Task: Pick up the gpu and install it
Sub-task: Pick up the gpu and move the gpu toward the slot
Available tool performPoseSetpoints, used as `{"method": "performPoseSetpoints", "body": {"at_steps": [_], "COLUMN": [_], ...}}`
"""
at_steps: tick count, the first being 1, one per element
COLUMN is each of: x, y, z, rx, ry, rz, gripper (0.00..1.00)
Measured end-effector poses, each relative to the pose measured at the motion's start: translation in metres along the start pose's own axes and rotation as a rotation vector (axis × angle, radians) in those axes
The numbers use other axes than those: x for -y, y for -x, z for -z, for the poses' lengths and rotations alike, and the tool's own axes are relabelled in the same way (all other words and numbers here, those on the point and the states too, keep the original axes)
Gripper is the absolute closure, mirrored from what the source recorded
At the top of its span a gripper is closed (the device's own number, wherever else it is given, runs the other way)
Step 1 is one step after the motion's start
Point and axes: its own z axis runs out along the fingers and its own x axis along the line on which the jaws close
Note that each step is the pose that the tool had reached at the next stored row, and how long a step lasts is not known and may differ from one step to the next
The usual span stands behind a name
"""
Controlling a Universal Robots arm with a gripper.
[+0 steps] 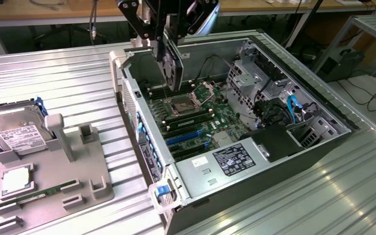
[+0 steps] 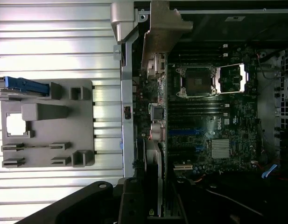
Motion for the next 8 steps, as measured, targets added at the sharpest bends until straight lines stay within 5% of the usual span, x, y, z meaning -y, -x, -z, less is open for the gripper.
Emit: {"method": "performPoseSetpoints", "body": {"at_steps": [8], "x": [-0.0003], "y": [0.012], "z": [-0.0003], "rx": [0.0000], "ry": [0.0000], "rz": [0.000], "gripper": [0.73]}}
